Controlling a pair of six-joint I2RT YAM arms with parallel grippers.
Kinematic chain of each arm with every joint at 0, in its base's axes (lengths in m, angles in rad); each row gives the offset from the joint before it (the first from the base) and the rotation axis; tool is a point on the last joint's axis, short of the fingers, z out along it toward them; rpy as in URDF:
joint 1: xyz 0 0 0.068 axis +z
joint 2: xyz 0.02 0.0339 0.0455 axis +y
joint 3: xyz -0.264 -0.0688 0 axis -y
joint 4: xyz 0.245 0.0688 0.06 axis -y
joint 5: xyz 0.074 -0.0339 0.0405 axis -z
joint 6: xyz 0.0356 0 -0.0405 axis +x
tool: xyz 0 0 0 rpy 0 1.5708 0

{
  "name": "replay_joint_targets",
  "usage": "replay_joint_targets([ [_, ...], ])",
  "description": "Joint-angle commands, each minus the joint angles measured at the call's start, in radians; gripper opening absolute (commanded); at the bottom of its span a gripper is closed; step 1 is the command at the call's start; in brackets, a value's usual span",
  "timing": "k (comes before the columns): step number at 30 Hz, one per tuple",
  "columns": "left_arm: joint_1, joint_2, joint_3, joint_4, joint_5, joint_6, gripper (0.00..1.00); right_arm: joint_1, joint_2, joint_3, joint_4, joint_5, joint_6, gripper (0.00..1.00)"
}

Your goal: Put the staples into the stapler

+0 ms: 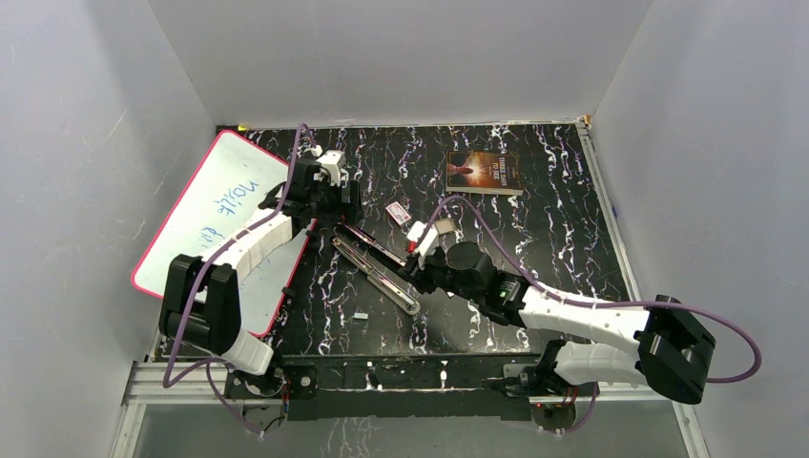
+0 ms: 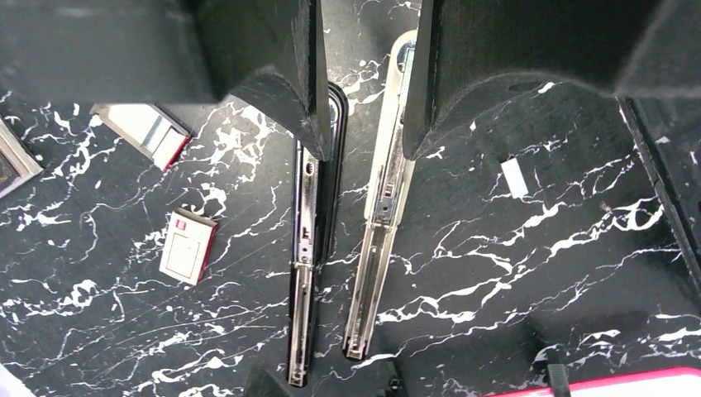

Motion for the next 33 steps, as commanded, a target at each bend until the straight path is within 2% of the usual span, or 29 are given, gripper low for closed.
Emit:
replay_joint_targets([
  [1, 0.003, -0.048, -0.011, 0.013, -0.008, 0.008, 0.92, 0.001, -0.031, -0.031, 0.143, -0.063, -0.020, 0.46],
  [10, 0.004, -0.054, -0.012, 0.013, -0.005, 0.009, 0.92, -0.004, 0.014, -0.018, 0.129, -0.287, -0.017, 0.47],
  [20, 0.004, -0.060, -0.011, 0.015, 0.004, 0.005, 0.92, -0.005, 0.081, 0.050, 0.025, -0.425, -0.052, 0.49],
  [33, 0.004, -0.069, -0.022, 0.036, -0.002, 0.010, 0.92, -0.004, 0.093, 0.012, 0.079, -0.462, -0.119, 0.52],
])
